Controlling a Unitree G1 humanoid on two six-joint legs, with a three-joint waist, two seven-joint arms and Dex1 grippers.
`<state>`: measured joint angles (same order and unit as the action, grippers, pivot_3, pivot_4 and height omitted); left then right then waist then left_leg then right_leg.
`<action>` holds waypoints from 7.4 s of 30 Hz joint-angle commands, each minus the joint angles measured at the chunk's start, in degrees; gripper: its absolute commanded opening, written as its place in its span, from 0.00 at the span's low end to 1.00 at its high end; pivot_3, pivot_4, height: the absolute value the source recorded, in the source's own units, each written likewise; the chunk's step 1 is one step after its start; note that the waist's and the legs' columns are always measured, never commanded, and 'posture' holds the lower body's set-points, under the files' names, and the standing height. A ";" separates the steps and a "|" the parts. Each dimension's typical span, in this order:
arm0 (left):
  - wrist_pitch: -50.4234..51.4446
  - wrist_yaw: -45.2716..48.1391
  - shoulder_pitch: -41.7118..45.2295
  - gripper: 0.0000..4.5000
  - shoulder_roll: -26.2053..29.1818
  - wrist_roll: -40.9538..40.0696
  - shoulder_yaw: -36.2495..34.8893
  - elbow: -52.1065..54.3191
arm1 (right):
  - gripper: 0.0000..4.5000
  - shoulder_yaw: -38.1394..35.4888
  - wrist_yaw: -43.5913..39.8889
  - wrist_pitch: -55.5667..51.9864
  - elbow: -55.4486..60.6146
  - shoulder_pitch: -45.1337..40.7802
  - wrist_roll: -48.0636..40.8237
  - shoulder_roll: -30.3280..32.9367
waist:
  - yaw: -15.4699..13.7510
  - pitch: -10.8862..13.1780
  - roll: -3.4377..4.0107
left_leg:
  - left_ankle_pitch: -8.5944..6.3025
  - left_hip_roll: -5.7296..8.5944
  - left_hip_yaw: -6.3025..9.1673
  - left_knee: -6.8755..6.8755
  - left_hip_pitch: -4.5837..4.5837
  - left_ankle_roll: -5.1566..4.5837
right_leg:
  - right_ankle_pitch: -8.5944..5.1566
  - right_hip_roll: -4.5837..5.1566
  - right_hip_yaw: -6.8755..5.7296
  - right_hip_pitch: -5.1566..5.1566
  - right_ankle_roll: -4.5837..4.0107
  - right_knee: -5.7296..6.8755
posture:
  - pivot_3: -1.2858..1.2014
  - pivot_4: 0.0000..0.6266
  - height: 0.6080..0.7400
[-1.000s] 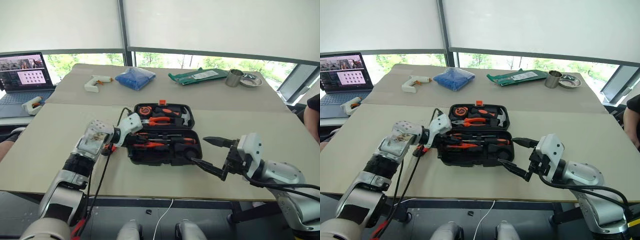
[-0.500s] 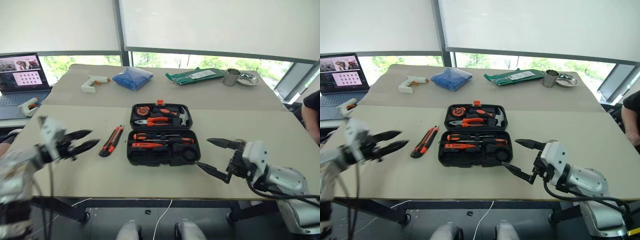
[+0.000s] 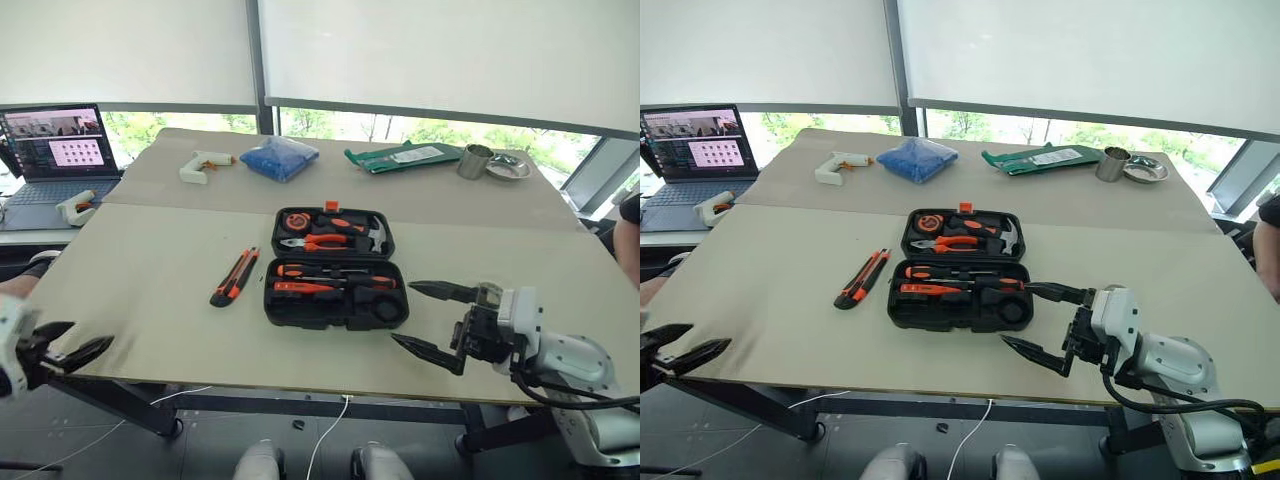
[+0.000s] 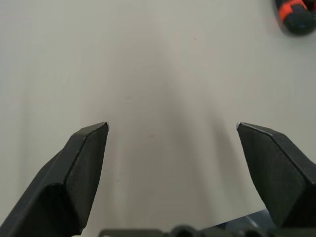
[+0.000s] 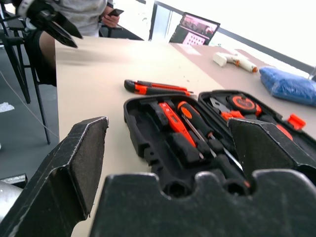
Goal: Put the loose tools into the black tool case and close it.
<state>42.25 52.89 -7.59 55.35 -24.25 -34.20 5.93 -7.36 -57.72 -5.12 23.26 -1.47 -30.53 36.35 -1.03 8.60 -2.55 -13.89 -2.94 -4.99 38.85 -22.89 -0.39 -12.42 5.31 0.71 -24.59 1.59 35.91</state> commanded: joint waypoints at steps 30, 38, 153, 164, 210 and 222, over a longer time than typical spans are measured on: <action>10.34 -22.54 38.64 0.35 -18.61 8.08 29.84 -16.18 | 1.00 -0.87 2.63 -9.54 0.85 -9.74 -3.44 3.45 | 0.98 0.08 0.03 | 0.36 0.10 0.03 0.04 -0.29 -0.46 | 0.33 -0.57 0.05 0.28 0.04 -0.04 | 0.52 0.24 1.00; -16.77 6.43 39.11 0.35 -9.59 5.44 32.50 -12.26 | 1.00 -3.56 2.49 -9.23 1.55 -6.67 -3.60 4.97 | 1.26 0.13 -0.04 | 0.38 -0.02 0.03 0.00 -0.39 -0.41 | 0.33 -0.65 0.01 0.12 -0.08 -0.04 | 0.52 0.24 1.00; -28.76 11.57 38.76 0.01 -29.29 14.91 46.23 -20.35 | 1.00 -7.95 3.15 -11.12 4.87 9.06 -0.58 7.34 | 1.03 -0.81 0.86 | 0.34 0.19 0.41 0.08 -0.25 -0.70 | -0.04 -0.91 0.41 0.38 0.16 -0.04 | 0.52 0.24 1.00; -30.27 12.69 41.44 0.01 -29.70 19.93 51.63 -25.89 | 1.00 -7.51 4.43 -11.69 5.52 8.78 -0.59 7.05 | 0.56 -0.79 0.83 | 0.34 0.20 0.39 0.10 -0.25 -0.71 | -0.23 -0.91 0.40 0.41 0.03 -0.12 | 0.52 0.24 1.00; -28.52 23.83 23.11 1.00 -17.75 -10.04 27.20 -0.94 | 1.00 -7.94 6.34 -19.11 -16.03 -0.28 11.06 20.01 | 1.16 -0.44 0.87 | 0.33 0.17 0.19 0.01 -0.09 -0.70 | -0.25 -0.70 0.53 0.39 0.00 -0.09 | 0.52 0.24 1.00; -29.19 20.97 22.72 1.00 -21.19 -9.85 30.62 2.81 | 1.00 10.98 -1.07 -14.40 -41.96 -23.43 24.27 21.59 | 0.96 -0.40 0.82 | 0.02 0.18 0.15 -0.06 -0.48 -0.99 | -0.15 -0.88 0.45 0.21 0.01 -0.29 | 0.52 0.24 1.00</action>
<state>13.61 74.26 15.36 33.92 -33.60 -2.99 6.93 3.71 -57.66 -21.99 -17.06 -23.38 -7.40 57.75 -0.07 8.20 -1.73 -13.87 -2.76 -4.84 38.80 -23.35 -1.38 -12.57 4.42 1.16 -24.37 1.60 35.62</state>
